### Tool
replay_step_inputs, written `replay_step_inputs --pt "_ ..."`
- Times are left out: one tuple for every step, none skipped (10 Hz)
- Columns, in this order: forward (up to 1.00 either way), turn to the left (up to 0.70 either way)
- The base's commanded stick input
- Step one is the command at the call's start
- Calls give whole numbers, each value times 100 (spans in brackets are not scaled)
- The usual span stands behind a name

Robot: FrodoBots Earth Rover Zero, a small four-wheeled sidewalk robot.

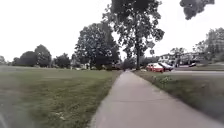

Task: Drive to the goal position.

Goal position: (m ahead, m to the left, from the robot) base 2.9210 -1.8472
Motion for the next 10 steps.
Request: replay_step_inputs --pt "70 0" --pt "70 0" --pt "70 0" --pt "70 0" --pt "70 0" --pt "70 0" --pt "70 0" --pt "70 0" --pt "70 0" --pt "70 0"
